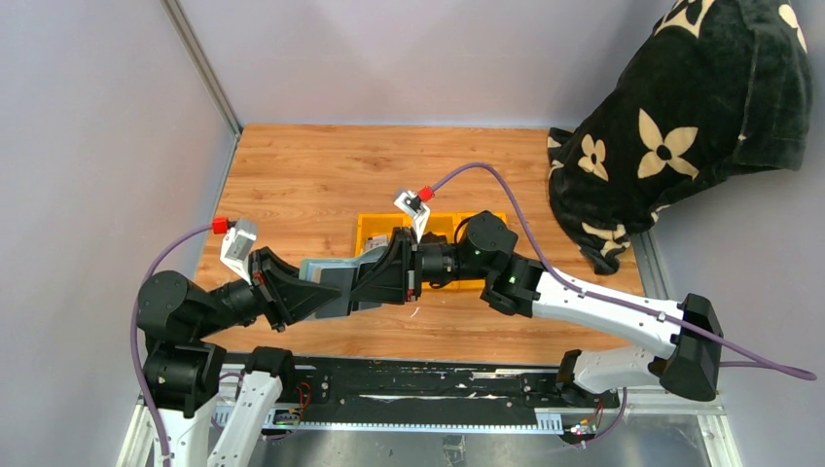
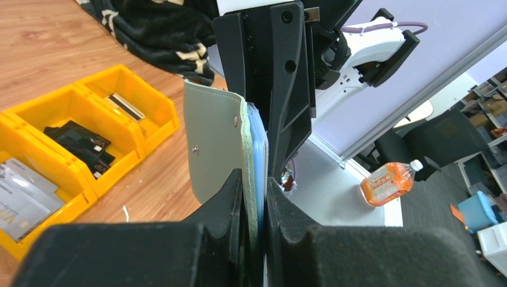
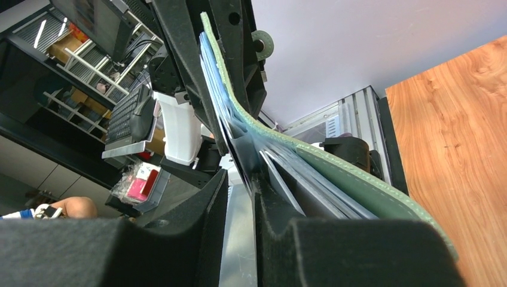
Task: Take the credit cards out of the card holder
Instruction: Remove the credit card from the card holder.
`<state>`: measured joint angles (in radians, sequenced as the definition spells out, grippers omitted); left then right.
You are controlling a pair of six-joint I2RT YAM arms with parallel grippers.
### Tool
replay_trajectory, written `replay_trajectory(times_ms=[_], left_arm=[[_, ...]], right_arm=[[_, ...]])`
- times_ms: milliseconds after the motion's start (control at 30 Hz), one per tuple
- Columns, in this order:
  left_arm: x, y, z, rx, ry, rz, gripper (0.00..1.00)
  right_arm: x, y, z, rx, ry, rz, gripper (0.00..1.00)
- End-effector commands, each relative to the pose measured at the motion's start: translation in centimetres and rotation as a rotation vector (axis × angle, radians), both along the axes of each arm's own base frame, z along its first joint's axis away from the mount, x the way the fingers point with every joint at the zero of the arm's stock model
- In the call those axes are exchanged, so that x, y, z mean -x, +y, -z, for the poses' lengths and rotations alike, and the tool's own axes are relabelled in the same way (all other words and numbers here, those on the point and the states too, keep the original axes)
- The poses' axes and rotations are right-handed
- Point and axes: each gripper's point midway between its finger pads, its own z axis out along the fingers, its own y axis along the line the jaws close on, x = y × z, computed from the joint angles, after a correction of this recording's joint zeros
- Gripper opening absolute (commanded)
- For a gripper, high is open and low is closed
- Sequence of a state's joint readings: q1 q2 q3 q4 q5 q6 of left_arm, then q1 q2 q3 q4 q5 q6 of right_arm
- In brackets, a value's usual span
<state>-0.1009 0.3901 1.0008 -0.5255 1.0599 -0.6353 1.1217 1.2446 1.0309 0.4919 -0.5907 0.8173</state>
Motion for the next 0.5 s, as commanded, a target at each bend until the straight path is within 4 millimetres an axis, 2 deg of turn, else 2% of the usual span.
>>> replay_trajectory(times_ms=[0, 167, 267, 367, 467], left_arm=[[1.6, -0.2, 0.2, -0.012, -0.042, 0.071, 0.16], [1.9, -0.3, 0.3, -0.015, -0.035, 0.086, 0.24], [2.5, -0.4, 0.1, -0.012, -0.033, 0.109, 0.30], [2.7, -0.5, -0.1, 0.003, -0.010, 0.129, 0.31], [2.7, -0.7, -0.6, 0.034, 0.020, 0.155, 0.32]], right_arm=[[-2.0, 1.3, -1.4, -0.016, -0.009, 0.114, 0.23], [-2.8, 2.0, -0.9, 0.020, 0.001, 0.166, 0.12], [-3.0, 1.6, -0.7, 0.004, 0.005, 0.184, 0.00], [-2.3, 0.8, -1.4, -0.051, -0.010, 0.166, 0.00], [-1.9, 0.4, -1.3, -0.064, -0.017, 0.149, 0.00]])
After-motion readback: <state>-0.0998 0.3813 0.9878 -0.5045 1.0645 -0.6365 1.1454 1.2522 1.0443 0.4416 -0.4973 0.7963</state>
